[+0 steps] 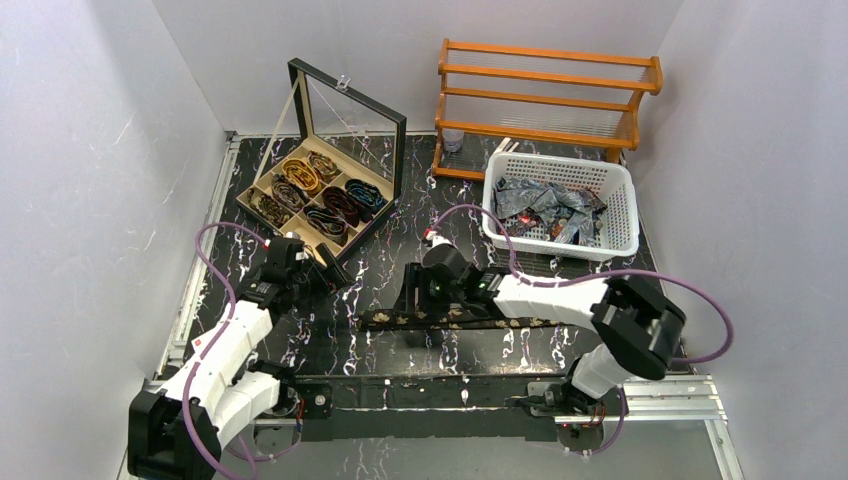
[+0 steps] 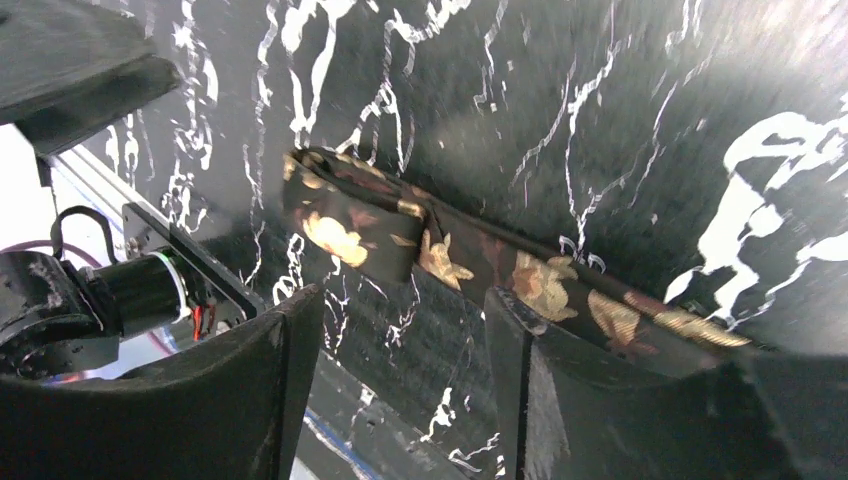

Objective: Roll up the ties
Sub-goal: Roll the tie at the center of the board.

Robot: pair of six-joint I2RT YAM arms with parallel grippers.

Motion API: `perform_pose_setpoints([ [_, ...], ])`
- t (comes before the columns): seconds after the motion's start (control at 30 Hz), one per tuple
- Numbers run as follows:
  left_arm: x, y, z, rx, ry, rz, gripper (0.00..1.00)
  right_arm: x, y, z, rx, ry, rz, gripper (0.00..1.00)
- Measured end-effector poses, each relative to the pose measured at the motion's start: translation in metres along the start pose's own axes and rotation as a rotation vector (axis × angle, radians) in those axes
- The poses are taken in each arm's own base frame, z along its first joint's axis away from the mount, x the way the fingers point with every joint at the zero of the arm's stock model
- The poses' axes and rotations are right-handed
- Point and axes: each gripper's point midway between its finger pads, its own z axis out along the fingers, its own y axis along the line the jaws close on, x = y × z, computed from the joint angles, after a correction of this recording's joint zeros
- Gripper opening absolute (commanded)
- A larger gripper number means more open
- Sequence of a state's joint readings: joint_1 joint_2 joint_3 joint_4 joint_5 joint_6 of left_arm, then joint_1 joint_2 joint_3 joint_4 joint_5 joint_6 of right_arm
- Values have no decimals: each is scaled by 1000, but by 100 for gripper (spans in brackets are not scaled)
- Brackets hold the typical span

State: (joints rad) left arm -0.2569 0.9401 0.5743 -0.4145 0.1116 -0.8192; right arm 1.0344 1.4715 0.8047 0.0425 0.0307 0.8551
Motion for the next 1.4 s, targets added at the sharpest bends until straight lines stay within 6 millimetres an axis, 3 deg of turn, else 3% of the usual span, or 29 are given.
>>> perform_pose_setpoints([
  [0.17, 8, 0, 2, 47, 25, -33, 87, 27, -7, 16, 53, 145, 86, 55],
  [0.5, 15, 2, 6, 73, 38, -39, 86, 23, 17, 32, 20, 207, 101, 44],
  [1.03, 33, 5, 15, 131, 81, -50, 85, 44, -7, 42, 136, 305, 110, 43],
  [1.27, 46, 13, 22, 153, 98, -73, 85, 43, -4, 40, 137, 312, 110, 45],
  [1.4, 44, 8, 21, 175, 89, -68, 84, 36, 2, 36, 121, 292, 106, 45],
])
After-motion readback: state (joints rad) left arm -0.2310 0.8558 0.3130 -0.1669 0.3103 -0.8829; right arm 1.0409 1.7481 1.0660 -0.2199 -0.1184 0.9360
